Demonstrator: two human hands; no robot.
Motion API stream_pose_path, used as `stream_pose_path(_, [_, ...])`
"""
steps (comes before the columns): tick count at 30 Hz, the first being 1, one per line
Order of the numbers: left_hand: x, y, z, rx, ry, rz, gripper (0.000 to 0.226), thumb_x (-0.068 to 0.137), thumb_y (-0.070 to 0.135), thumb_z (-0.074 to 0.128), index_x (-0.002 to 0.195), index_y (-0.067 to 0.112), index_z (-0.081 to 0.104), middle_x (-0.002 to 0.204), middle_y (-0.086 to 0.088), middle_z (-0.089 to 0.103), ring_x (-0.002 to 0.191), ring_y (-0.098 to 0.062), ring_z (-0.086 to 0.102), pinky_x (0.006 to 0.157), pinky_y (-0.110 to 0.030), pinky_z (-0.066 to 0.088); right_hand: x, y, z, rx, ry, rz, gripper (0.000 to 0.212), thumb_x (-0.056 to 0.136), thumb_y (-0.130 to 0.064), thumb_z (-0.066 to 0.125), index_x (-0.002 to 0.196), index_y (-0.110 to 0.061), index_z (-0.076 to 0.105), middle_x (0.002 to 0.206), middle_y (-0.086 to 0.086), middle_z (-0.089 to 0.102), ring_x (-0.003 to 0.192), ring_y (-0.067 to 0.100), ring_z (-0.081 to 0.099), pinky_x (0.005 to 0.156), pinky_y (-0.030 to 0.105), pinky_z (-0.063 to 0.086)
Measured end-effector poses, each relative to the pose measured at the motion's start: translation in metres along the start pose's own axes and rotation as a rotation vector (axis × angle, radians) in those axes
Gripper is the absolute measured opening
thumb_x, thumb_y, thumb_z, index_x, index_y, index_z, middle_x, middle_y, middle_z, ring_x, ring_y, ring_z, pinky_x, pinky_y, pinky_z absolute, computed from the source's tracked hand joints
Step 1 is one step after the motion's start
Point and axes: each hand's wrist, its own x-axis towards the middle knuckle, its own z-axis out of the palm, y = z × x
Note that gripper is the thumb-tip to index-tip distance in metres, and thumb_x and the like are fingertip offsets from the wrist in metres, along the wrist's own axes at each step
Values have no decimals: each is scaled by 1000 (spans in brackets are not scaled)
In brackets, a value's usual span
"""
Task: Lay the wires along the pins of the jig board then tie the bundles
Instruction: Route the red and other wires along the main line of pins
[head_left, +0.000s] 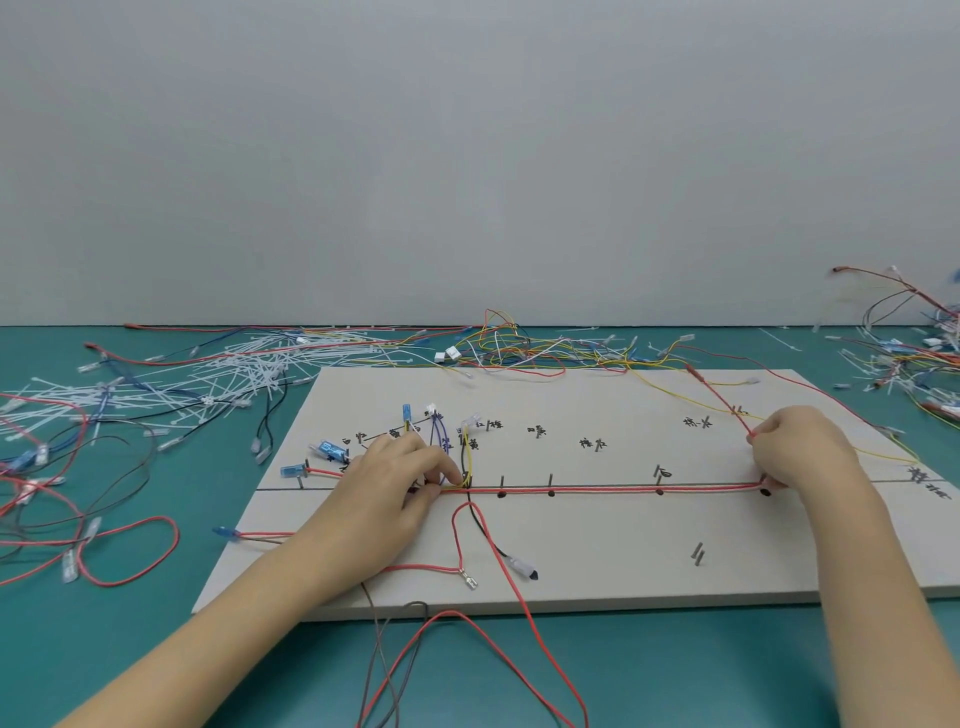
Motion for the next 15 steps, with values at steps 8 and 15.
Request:
stream_pose_path(8, [0,0,0,12,-1,-1,28,93,9,55,99,35,63,91,17,50,93,-12,44,85,-30,38,7,1,11,40,164,19,12,90,-15,60,95,-7,68,100,21,65,90,37,55,74,33,40])
stream_pose_path(15, [0,-1,1,8,-2,5,30,93,10,56,97,39,61,90,21,48,92,-10,43,84,-29,37,12,-6,22,10,190,14,22,91,-12,52,106,-4,66,113,22,63,111,41,52,83,37,46])
